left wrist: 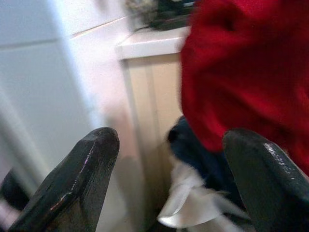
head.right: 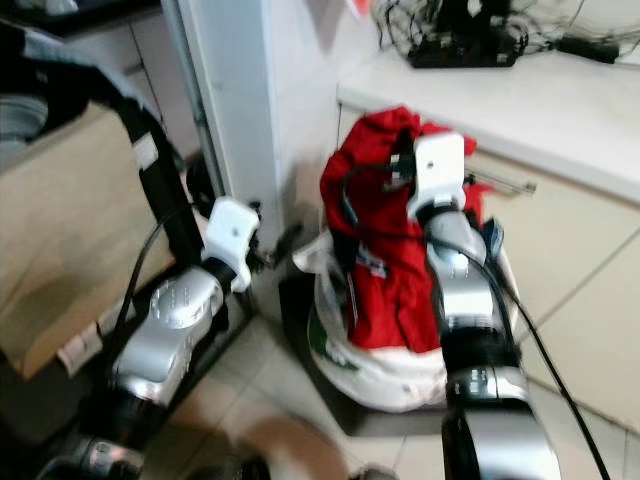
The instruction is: Clothes washing
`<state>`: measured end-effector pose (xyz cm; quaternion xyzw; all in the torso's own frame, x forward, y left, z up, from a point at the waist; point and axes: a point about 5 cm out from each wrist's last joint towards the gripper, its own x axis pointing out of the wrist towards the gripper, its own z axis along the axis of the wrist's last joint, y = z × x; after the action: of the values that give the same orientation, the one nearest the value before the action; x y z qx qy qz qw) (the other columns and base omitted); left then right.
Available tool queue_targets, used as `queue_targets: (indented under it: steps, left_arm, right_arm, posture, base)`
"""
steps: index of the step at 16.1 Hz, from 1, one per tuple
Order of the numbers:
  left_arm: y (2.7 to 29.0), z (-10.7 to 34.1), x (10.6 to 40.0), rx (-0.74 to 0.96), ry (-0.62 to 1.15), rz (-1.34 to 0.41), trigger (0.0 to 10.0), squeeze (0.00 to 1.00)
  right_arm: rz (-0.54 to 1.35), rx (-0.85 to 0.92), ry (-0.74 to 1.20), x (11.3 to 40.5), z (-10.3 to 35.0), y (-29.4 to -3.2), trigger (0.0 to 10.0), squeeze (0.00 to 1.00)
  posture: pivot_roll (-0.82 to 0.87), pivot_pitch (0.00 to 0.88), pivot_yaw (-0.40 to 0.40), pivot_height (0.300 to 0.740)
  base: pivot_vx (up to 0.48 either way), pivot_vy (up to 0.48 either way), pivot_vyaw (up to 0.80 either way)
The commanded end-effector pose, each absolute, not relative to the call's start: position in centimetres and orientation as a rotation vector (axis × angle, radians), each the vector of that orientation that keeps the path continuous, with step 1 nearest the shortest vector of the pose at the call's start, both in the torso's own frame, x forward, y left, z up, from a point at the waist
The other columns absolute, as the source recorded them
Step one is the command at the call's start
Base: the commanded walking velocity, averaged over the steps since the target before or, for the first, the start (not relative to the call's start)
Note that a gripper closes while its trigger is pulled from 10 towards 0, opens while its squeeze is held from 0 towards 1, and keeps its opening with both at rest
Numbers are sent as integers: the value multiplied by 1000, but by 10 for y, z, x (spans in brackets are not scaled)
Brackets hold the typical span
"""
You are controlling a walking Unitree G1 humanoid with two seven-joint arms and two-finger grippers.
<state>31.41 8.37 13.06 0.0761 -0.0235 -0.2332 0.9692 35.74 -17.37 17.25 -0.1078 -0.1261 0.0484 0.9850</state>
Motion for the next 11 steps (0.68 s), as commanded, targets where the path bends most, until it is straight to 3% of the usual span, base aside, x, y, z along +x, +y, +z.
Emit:
queue_targets:
  steps: [1,4,5,6,11]
  left_arm:
    - [88,130,317,133,-30,-426,10000,0]
    - [102,126,318,75,-28,-257,10000,0]
    - [136,121,321,78,-15,-82,10000,0]
    - [147,119,321,95,-10,-39,10000,0]
    - [157,118,314,136,-26,11,10000,0]
  right_arm:
    - [106,-214,-243,355,169,-169,0,0]
    - [140,-190,-219,345,150,-154,0,0]
    - [139,-195,-260,339,153,-155,0,0]
    - [137,-202,-267,335,152,-159,0,0]
    - [151,-192,-216,317,131,-163,0,0]
  posture:
    - [-133,0,14,740]
    - [-121,0,8,740]
    - [-119,0,7,740]
    - [-118,0,4,740]
    - [-116,0,0,740]
  base:
    - [0,0,575]
    - [0,0,542]
    - [0,0,538]
    - [0,0,531]
    - [0,0,536]
